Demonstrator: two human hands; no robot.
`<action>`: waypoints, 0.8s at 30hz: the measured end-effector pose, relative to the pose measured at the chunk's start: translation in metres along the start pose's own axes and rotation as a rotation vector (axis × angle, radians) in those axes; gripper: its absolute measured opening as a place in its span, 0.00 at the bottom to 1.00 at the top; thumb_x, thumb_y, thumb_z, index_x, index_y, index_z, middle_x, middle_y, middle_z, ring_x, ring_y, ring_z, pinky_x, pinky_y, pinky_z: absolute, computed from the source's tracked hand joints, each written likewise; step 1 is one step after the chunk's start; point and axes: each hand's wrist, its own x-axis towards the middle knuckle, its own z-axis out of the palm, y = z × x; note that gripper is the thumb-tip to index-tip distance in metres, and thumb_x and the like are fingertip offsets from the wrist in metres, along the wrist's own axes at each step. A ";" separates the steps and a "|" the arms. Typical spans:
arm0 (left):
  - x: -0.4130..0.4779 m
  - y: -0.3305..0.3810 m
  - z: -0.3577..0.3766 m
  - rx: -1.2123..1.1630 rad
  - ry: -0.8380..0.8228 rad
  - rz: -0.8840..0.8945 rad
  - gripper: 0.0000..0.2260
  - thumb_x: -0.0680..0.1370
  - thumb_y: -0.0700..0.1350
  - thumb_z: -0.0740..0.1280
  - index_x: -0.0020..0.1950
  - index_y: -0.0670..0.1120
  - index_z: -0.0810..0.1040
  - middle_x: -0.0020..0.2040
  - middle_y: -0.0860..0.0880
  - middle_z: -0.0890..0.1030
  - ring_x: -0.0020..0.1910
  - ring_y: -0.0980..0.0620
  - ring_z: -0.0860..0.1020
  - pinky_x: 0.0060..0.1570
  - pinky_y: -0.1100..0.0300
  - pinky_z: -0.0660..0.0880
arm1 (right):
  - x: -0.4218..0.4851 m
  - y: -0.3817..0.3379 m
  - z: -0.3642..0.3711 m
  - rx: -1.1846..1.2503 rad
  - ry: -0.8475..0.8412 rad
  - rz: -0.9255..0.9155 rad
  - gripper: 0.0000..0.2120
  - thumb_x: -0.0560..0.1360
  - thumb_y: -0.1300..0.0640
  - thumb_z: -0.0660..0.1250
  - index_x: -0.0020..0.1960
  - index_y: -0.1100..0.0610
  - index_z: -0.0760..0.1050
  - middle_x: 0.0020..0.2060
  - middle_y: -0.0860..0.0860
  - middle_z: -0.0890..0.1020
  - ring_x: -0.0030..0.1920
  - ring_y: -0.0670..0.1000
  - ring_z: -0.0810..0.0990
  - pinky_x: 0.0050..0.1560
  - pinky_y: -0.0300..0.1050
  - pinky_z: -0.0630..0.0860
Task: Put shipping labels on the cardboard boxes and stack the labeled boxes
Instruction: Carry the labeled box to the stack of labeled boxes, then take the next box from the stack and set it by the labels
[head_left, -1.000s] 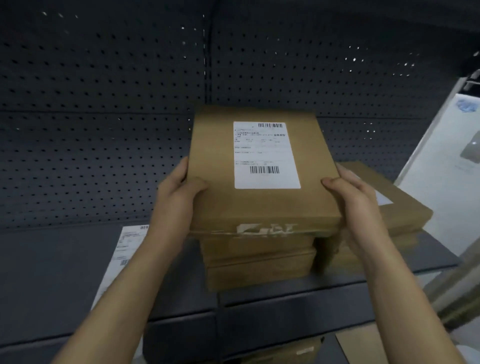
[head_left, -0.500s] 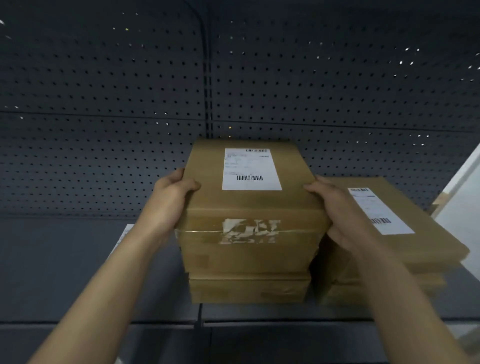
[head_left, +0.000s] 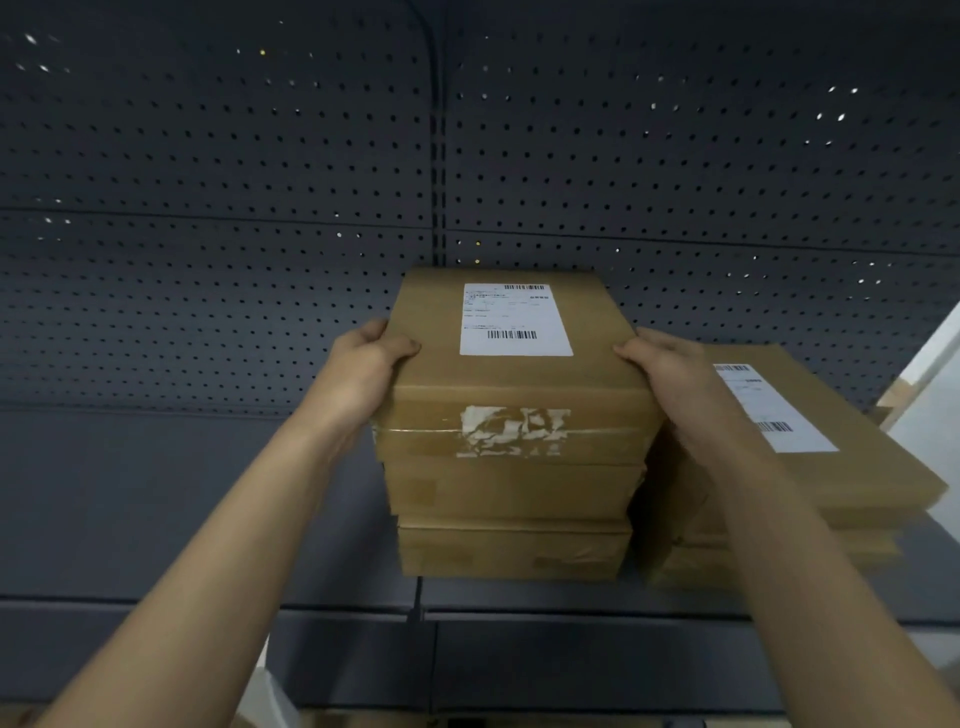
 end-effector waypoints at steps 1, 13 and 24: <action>-0.001 0.001 -0.001 0.062 0.041 0.029 0.16 0.80 0.44 0.65 0.68 0.47 0.73 0.64 0.46 0.79 0.55 0.49 0.80 0.60 0.52 0.73 | -0.004 -0.002 0.001 -0.105 0.063 -0.077 0.13 0.80 0.58 0.65 0.62 0.59 0.79 0.54 0.54 0.84 0.45 0.50 0.82 0.42 0.45 0.78; -0.083 -0.031 -0.089 0.790 0.433 0.410 0.15 0.81 0.52 0.59 0.64 0.49 0.78 0.61 0.51 0.80 0.53 0.50 0.78 0.54 0.51 0.74 | -0.067 -0.022 0.087 -0.584 0.069 -0.936 0.13 0.80 0.53 0.61 0.60 0.56 0.79 0.50 0.48 0.81 0.48 0.46 0.77 0.49 0.35 0.72; -0.196 -0.113 -0.320 1.037 0.718 0.080 0.15 0.81 0.54 0.58 0.61 0.50 0.78 0.57 0.51 0.81 0.55 0.46 0.80 0.46 0.50 0.79 | -0.152 0.013 0.350 -0.699 -0.471 -0.986 0.15 0.79 0.53 0.64 0.62 0.58 0.80 0.57 0.53 0.83 0.57 0.56 0.80 0.57 0.52 0.78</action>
